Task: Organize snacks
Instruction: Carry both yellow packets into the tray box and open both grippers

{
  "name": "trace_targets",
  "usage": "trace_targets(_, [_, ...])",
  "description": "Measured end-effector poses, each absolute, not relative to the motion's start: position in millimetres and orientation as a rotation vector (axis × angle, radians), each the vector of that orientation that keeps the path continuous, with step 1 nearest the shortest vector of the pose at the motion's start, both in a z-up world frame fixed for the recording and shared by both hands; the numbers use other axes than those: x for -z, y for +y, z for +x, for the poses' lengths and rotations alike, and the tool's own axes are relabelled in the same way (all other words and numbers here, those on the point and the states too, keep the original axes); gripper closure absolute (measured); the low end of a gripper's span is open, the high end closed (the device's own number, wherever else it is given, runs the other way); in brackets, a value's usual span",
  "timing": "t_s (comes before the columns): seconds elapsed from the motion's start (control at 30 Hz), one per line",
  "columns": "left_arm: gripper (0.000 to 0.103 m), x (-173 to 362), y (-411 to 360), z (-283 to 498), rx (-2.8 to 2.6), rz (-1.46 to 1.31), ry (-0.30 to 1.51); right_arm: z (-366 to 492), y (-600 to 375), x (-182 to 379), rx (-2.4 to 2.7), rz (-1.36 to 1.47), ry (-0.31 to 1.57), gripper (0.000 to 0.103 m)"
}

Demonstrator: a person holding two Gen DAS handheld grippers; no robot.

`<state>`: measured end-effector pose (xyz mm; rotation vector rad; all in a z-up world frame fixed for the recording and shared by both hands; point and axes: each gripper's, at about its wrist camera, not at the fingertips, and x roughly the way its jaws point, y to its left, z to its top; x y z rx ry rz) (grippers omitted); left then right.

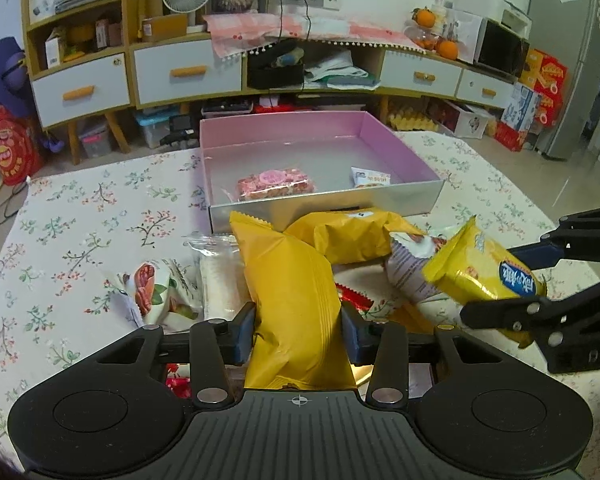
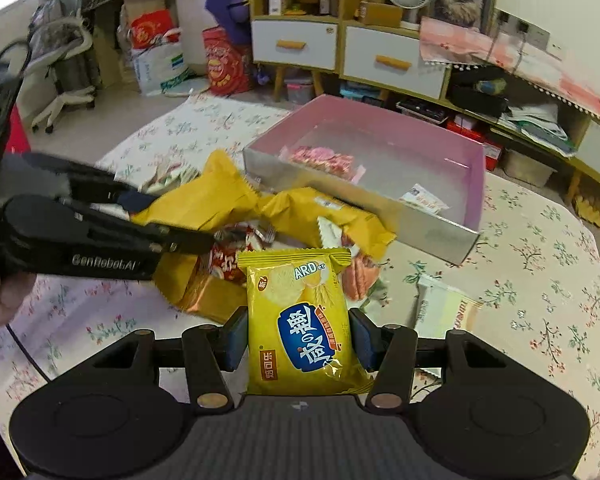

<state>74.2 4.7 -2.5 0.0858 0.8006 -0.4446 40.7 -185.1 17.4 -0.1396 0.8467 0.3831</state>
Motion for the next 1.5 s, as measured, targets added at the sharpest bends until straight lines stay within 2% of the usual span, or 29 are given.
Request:
trace_targets(0.93, [0.064,-44,3,101,0.411,-0.102,0.718,104,-242,-33,-0.136,0.161,0.816,0.08])
trace_targets(1.5, [0.064,-31,-23,191,0.311,-0.103,0.749,136,-265,-27,-0.099,0.357,0.776,0.079])
